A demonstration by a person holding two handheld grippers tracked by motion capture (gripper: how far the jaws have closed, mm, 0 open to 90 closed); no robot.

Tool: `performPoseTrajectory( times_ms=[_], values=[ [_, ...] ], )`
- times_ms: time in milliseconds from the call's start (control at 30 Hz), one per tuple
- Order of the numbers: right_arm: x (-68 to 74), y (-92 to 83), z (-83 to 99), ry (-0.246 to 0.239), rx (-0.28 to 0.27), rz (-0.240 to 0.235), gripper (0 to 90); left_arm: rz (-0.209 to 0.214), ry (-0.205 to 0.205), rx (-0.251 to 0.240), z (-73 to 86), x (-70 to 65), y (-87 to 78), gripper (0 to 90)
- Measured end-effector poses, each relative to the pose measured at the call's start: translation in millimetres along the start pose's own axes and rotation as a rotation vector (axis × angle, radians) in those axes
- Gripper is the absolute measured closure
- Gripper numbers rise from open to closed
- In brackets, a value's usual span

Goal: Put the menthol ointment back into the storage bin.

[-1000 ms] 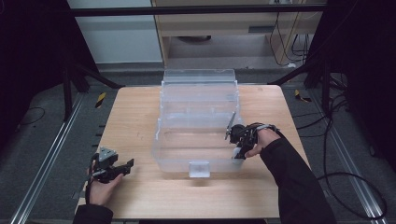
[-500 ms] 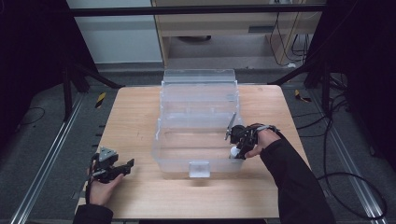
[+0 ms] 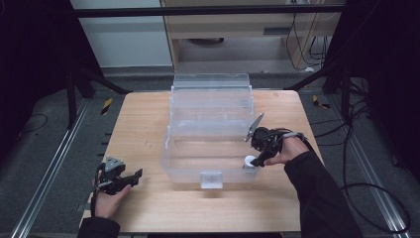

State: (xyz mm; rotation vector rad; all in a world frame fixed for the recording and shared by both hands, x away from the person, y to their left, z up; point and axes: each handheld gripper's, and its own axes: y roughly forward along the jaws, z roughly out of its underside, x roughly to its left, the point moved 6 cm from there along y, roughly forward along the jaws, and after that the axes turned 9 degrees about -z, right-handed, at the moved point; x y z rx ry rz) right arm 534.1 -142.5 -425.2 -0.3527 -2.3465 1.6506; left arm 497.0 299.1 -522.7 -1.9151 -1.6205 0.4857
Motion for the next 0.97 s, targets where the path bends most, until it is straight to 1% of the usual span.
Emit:
performPoseTrajectory(
  times_ms=[33, 67, 133, 200, 300, 333, 367, 400, 433, 467, 500, 533, 567, 700, 733, 767, 800, 833, 867, 900, 967],
  values=[
    [2.9, -8.4, 3.0, 0.014, -0.041, 0.021, 36.2, -0.001, -0.005, -0.003, -0.1, -0.4, 0.3, 28.2],
    [2.9, -8.4, 3.0, 0.014, -0.041, 0.021, 36.2, -0.001, -0.005, -0.003, -0.1, -0.4, 0.3, 28.2],
    [7.5, -16.0, 8.0, 0.032, -0.069, 0.026, 35.2, -0.001, 0.001, 0.002, 0.4, -0.2, 0.1, 28.1],
    [10.8, -23.0, 15.4, 0.036, -0.106, 0.041, 32.5, 0.001, -0.003, -0.001, 0.2, -0.7, 0.3, 28.1],
    [13.8, -28.9, 26.6, 0.062, -0.153, 0.060, 28.7, 0.001, -0.004, -0.001, 0.2, -1.1, 0.3, 28.1],
    [14.8, -29.5, 31.0, 0.078, -0.170, 0.069, 27.4, 0.000, -0.003, -0.001, 0.2, -1.2, 0.3, 28.0],
    [17.4, -28.3, 42.0, 0.107, -0.210, 0.085, 25.4, 0.001, 0.001, 0.002, 0.4, -1.2, 0.0, 27.8],
    [17.4, -28.3, 42.0, 0.107, -0.210, 0.085, 25.4, 0.001, 0.001, 0.002, 0.4, -1.2, 0.0, 27.8],
    [18.3, -26.9, 45.8, 0.118, -0.222, 0.093, 25.0, 0.001, 0.000, 0.000, 0.4, -1.3, 0.0, 27.8],
    [20.3, -19.7, 56.4, 0.154, -0.267, 0.111, 22.6, 0.001, 0.000, 0.001, 0.5, -1.4, 0.1, 27.6],
    [20.3, -19.7, 56.4, 0.154, -0.267, 0.111, 22.6, 0.001, 0.000, 0.002, 0.5, -1.5, 0.2, 27.6],
    [20.8, -16.6, 60.2, 0.162, -0.274, 0.116, 21.6, 0.001, -0.001, 0.002, 0.6, -1.6, 0.2, 27.6],
    [21.0, -12.6, 65.0, 0.176, -0.285, 0.131, 20.9, 0.001, 0.001, 0.003, 0.7, -1.6, 0.0, 27.5],
    [23.6, 6.5, 82.9, 0.234, -0.349, 0.143, 19.0, 0.001, 0.000, 0.002, 0.8, -1.6, 0.1, 27.0],
    [23.6, 10.7, 86.9, 0.241, -0.359, 0.145, 18.6, 0.001, -0.001, 0.003, 1.0, -1.5, 0.4, 26.7],
    [22.7, 17.3, 93.7, 0.262, -0.379, 0.156, 17.4, 0.001, -0.003, 0.003, 1.2, -1.6, 0.7, 26.5],
    [22.7, 17.3, 93.7, 0.262, -0.379, 0.156, 17.4, 0.001, -0.003, 0.003, 1.2, -1.6, 0.7, 26.3],
    [20.6, 24.6, 102.2, 0.289, -0.405, 0.166, 16.7, -0.001, -0.003, 0.003, 1.3, -1.4, 0.8, 26.1],
    [20.6, 24.6, 102.2, 0.289, -0.405, 0.166, 16.7, -0.001, -0.003, 0.002, 1.3, -1.4, 0.9, 26.1],
    [19.1, 30.4, 108.0, 0.315, -0.414, 0.163, 16.6, -0.001, -0.003, 0.002, 1.3, -1.4, 1.3, 25.5],
    [18.2, 32.3, 110.7, 0.320, -0.405, 0.164, 16.5, -0.002, -0.006, 0.000, 1.4, -1.7, 1.8, 25.3]
  ],
)
